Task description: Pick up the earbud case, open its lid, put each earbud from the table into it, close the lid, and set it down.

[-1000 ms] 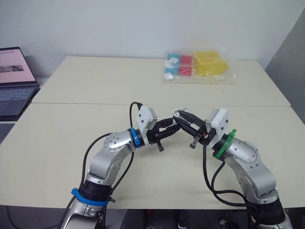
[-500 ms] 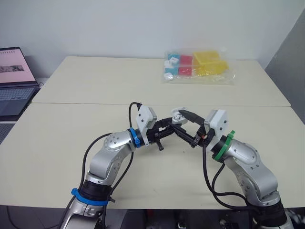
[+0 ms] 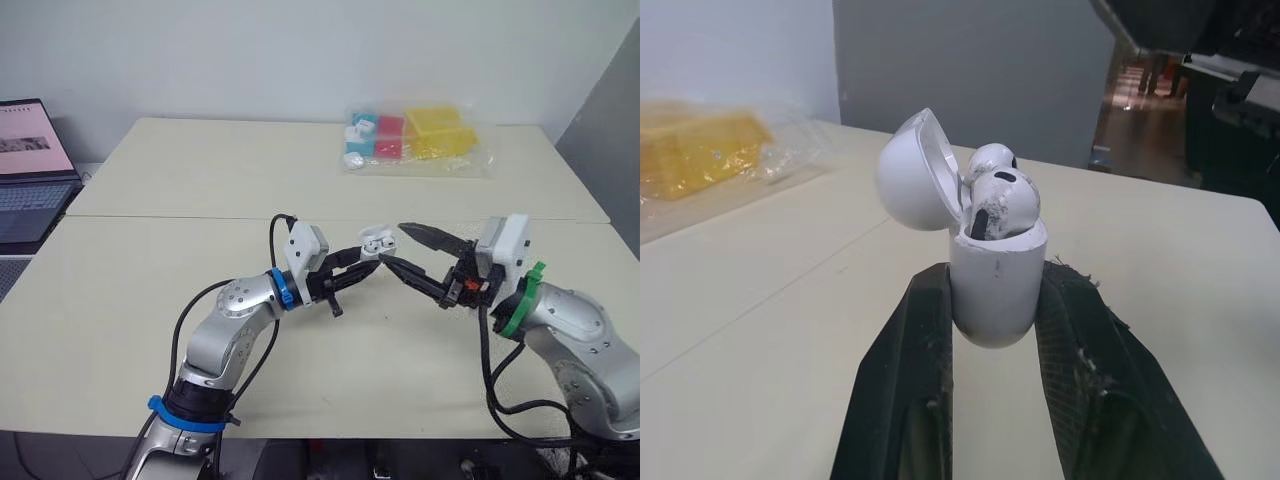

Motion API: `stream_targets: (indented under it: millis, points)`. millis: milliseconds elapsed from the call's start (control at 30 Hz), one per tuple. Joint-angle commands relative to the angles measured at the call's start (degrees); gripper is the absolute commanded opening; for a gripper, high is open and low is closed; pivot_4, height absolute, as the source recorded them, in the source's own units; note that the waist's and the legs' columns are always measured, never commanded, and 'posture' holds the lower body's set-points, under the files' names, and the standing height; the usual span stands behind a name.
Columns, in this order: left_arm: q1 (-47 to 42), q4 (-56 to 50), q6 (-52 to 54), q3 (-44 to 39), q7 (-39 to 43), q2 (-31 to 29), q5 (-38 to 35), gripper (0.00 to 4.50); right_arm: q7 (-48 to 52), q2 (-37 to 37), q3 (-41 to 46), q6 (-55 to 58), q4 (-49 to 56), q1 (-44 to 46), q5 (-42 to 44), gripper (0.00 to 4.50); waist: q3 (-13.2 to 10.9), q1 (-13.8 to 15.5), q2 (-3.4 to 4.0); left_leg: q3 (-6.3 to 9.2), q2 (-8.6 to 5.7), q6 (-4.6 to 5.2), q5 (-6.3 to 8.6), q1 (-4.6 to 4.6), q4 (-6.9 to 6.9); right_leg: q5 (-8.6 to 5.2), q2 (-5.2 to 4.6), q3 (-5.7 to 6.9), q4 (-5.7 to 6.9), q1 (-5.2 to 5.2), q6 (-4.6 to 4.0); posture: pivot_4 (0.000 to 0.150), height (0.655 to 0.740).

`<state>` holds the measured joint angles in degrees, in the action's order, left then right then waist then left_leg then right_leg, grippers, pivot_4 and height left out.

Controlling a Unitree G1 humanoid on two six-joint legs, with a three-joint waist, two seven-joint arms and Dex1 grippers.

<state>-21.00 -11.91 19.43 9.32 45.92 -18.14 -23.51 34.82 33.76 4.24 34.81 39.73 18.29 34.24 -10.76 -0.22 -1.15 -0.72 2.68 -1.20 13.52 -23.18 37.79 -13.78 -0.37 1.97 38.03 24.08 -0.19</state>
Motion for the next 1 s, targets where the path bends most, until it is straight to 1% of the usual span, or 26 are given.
stream_targets:
  millis: [33, 67, 133, 200, 267, 333, 400, 433, 700, 800, 1000]
  points:
    - [0.0, -2.1, -2.6, 0.5, 1.6, -0.4, 0.4, 0.79, -0.3, 2.2, 2.8, 3.1, -2.8, 6.4, 2.6, 2.51, 0.0, 0.1, -0.01, 0.05, 0.00, 0.00, 0.00, 0.02, 0.00, 0.00, 0.00, 0.00, -0.02, -0.04, -0.02, 0.150, 0.7359]
    - [0.0, -2.0, -2.8, 0.6, 1.7, -0.3, 0.5, 0.79, 0.3, 3.6, 1.7, 3.0, -4.9, 8.3, 0.7, 2.51, 0.0, 0.1, -0.01, 0.09, 0.00, 0.00, 0.00, 0.03, 0.01, -0.02, 0.00, 0.00, -0.03, -0.06, -0.05, 0.150, 0.7359]
    - [-0.2, -1.8, -3.8, 1.4, 2.6, -0.2, 0.9, 0.79, 1.7, 5.2, -0.2, 3.4, -12.4, 14.9, -1.9, 2.51, 0.0, 0.1, 0.00, 0.10, 0.00, 0.00, 0.00, 0.02, -0.01, -0.02, 0.01, 0.01, -0.04, -0.07, -0.05, 0.150, 0.7359]
    - [-0.4, -1.4, -4.7, 1.9, 3.3, -0.3, 1.3, 0.79, 5.9, 7.6, -3.5, 2.3, -18.4, 19.2, -4.6, 2.14, 0.0, 0.1, 0.00, -0.02, -0.03, 0.00, 0.00, -0.03, -0.01, -0.01, 0.00, -0.03, -0.03, 0.01, -0.04, 0.150, 0.7359]
    - [-0.6, -1.1, -5.3, 2.2, 3.9, -0.4, 1.6, 0.79, 9.6, 9.3, -7.0, 3.2, -22.2, 22.8, -6.0, 1.60, 0.0, 0.1, 0.00, 0.02, -0.03, 0.01, 0.00, -0.11, -0.03, -0.01, -0.01, -0.05, -0.12, 0.01, -0.04, 0.150, 0.7359]
    - [-0.7, -0.8, -6.0, 2.6, 4.5, -0.4, 2.0, 0.79, 12.2, 9.7, -9.5, 3.9, -24.9, 25.6, -7.0, 0.86, 0.0, 0.1, 0.00, 0.05, -0.02, 0.01, 0.01, -0.22, -0.08, -0.04, 0.01, -0.04, -0.18, 0.09, -0.07, 0.150, 0.7359]
    - [-0.7, -0.8, -6.6, 2.9, 5.0, -0.4, 2.5, 0.79, 15.8, 10.1, -11.5, 7.5, -26.8, 28.2, -5.6, 0.11, 0.0, 0.1, 0.00, 0.06, -0.02, 0.02, 0.01, -0.27, -0.10, -0.06, 0.02, -0.03, -0.19, 0.14, -0.07, 0.150, 0.7359]
    - [-0.7, -0.7, -6.9, 3.1, 5.1, -0.4, 2.7, 0.79, 17.2, 10.1, -12.0, 9.2, -27.4, 29.1, -4.7, 0.00, 0.0, 0.2, 0.00, 0.05, -0.01, 0.02, 0.01, -0.29, -0.10, -0.06, 0.02, -0.04, -0.19, 0.16, -0.07, 0.150, 0.7359]
    - [-0.4, -1.1, -7.6, 3.5, 5.4, -0.5, 3.4, 0.79, 26.8, 12.1, -14.8, 18.2, -28.1, 31.6, -1.2, 0.00, 0.0, 0.2, 0.00, 0.11, -0.01, 0.02, 0.01, -0.32, -0.06, -0.05, 0.00, 0.03, -0.17, 0.15, -0.06, 0.150, 0.7359]
    - [-0.3, -1.2, -7.5, 3.3, 5.2, -0.7, 3.5, 0.79, 27.8, 12.2, -14.0, 20.7, -26.8, 30.9, 0.3, 0.00, 0.0, 0.2, 0.00, 0.12, -0.01, 0.02, 0.01, -0.31, -0.04, -0.05, 0.00, 0.04, -0.14, 0.15, -0.06, 0.150, 0.7359]
    - [-0.1, -1.2, -7.4, 3.2, 4.8, -0.5, 3.7, 0.79, 29.6, 13.9, -14.0, 22.1, -24.0, 29.0, 1.1, 0.00, 0.0, 0.2, 0.00, 0.14, 0.00, 0.02, 0.01, -0.30, -0.04, -0.05, 0.01, 0.05, -0.12, 0.16, -0.06, 0.150, 0.7359]
